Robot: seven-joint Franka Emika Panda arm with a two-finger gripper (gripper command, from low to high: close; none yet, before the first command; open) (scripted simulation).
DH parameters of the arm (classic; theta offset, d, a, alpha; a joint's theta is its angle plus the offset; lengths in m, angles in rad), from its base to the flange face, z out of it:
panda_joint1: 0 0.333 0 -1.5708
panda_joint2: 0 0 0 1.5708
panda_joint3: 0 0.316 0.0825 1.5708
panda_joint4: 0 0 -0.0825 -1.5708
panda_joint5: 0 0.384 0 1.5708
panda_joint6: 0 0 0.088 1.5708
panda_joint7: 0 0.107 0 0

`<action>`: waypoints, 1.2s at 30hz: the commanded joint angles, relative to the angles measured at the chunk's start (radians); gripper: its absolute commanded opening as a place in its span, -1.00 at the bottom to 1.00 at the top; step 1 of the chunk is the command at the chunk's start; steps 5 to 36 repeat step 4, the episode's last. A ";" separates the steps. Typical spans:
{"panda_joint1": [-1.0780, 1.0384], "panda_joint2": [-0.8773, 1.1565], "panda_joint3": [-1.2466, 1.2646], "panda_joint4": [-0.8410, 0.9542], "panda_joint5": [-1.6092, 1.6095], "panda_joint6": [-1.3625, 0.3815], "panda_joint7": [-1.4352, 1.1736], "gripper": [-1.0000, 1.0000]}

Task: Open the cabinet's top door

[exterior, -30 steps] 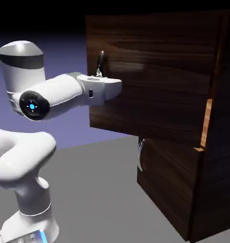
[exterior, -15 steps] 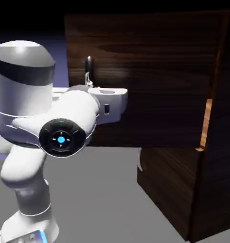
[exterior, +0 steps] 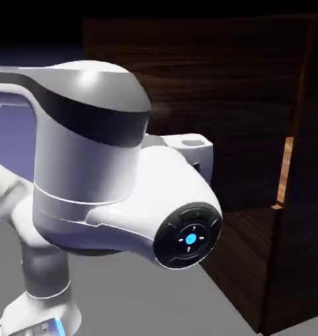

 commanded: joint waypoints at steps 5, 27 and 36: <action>0.095 -0.014 -0.063 0.066 -0.015 -0.033 0.016 1.00; 0.095 -0.014 -0.063 0.066 -0.015 -0.033 0.016 1.00; 0.095 -0.014 -0.063 0.066 -0.015 -0.033 0.016 1.00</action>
